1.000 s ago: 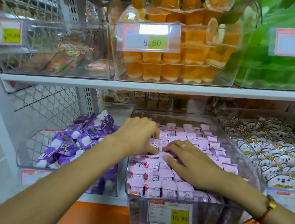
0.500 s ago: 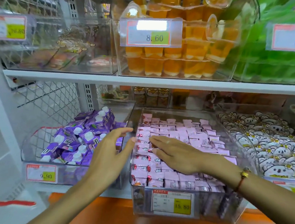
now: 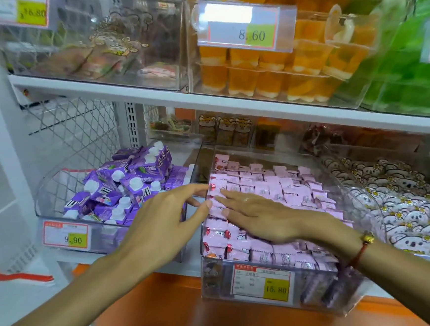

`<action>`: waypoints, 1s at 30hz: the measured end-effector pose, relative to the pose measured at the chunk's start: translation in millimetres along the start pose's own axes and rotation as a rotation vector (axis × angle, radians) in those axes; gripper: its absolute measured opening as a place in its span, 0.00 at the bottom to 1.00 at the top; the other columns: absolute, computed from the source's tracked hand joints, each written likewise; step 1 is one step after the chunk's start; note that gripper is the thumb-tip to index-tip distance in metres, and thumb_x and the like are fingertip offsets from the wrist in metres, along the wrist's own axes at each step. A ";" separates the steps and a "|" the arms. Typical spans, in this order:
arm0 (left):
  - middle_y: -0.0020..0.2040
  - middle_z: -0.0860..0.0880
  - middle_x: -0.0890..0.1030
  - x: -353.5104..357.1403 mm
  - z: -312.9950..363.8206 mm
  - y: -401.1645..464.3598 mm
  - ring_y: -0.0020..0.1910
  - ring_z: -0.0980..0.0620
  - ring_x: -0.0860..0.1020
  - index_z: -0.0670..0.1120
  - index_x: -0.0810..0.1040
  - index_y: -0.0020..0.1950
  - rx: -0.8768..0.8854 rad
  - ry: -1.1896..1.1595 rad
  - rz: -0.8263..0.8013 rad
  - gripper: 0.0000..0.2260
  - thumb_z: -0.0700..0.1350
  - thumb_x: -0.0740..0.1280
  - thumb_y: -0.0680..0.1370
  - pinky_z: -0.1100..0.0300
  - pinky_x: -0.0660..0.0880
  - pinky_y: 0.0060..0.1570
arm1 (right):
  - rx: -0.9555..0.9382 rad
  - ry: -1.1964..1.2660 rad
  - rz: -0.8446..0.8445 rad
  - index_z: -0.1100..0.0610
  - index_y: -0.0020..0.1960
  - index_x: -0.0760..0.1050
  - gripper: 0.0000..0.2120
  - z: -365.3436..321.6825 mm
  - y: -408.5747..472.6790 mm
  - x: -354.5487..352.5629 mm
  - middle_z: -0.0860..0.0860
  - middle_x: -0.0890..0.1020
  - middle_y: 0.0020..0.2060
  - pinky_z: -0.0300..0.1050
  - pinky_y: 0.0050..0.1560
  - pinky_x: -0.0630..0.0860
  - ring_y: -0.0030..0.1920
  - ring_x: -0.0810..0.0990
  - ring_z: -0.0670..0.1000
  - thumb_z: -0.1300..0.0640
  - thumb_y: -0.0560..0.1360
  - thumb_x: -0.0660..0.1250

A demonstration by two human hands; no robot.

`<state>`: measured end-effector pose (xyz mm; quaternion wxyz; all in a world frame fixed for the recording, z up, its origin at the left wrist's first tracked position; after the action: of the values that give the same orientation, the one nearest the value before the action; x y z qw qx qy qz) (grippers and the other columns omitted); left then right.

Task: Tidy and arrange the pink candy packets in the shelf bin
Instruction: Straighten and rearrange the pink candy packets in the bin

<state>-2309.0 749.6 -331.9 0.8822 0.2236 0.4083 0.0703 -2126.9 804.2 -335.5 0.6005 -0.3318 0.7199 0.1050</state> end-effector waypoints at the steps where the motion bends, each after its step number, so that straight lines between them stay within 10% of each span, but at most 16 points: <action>1: 0.45 0.62 0.80 -0.1 1.0 0.4 0.44 0.61 0.78 0.63 0.75 0.60 -0.002 0.009 -0.003 0.15 0.61 0.62 0.75 0.59 0.75 0.46 | -0.002 0.039 -0.027 0.46 0.77 0.47 0.25 1.4 0.0 -5.3 0.41 0.45 0.76 0.30 0.65 0.37 0.75 0.44 0.41 0.43 0.82 0.44; 6: 0.44 0.61 0.80 -0.9 3.5 1.5 0.45 0.60 0.78 0.62 0.76 0.59 -0.004 0.038 0.032 0.14 0.60 0.63 0.74 0.60 0.74 0.46 | 0.009 0.306 0.342 0.52 0.64 0.75 0.14 18.3 8.0 -41.3 0.48 0.74 0.66 0.41 0.62 0.69 0.62 0.73 0.46 0.53 0.81 0.57; 15: 0.39 0.66 0.78 0.7 2.6 5.7 0.42 0.65 0.75 0.65 0.76 0.55 -0.058 0.046 0.023 0.14 0.61 0.62 0.71 0.71 0.67 0.37 | 0.128 0.130 0.517 0.51 0.39 0.80 0.05 31.4 37.1 -42.3 0.40 0.77 0.31 0.40 0.37 0.74 0.33 0.75 0.40 0.55 0.74 0.70; 22: 0.40 0.67 0.79 0.5 6.2 7.2 0.45 0.67 0.77 0.65 0.76 0.48 -0.102 -0.005 0.027 0.06 0.57 0.66 0.72 0.59 0.76 0.45 | 0.102 0.201 0.610 0.54 0.41 0.77 0.08 29.4 30.9 -40.3 0.47 0.80 0.34 0.48 0.43 0.79 0.37 0.80 0.48 0.59 0.78 0.63; 30: 0.41 0.73 0.77 -1.3 8.2 7.2 0.45 0.72 0.74 0.64 0.77 0.47 -0.068 -0.048 0.039 0.06 0.56 0.64 0.72 0.64 0.76 0.42 | 0.013 0.526 1.281 0.51 0.48 0.71 0.06 9.8 -17.9 -54.4 0.42 0.77 0.39 0.30 0.34 0.72 0.36 0.75 0.38 0.52 0.79 0.58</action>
<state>-2303.2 752.9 -323.1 0.8973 0.2031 0.3801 0.0957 -2105.1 815.1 -282.8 0.2278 0.1478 0.8963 0.3507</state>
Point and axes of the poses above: each hand's wrist, its own y-axis towards the middle knuckle, its own x-axis out of the palm, z = x × y, the point moved 3 cm from there along y, towards the middle knuckle
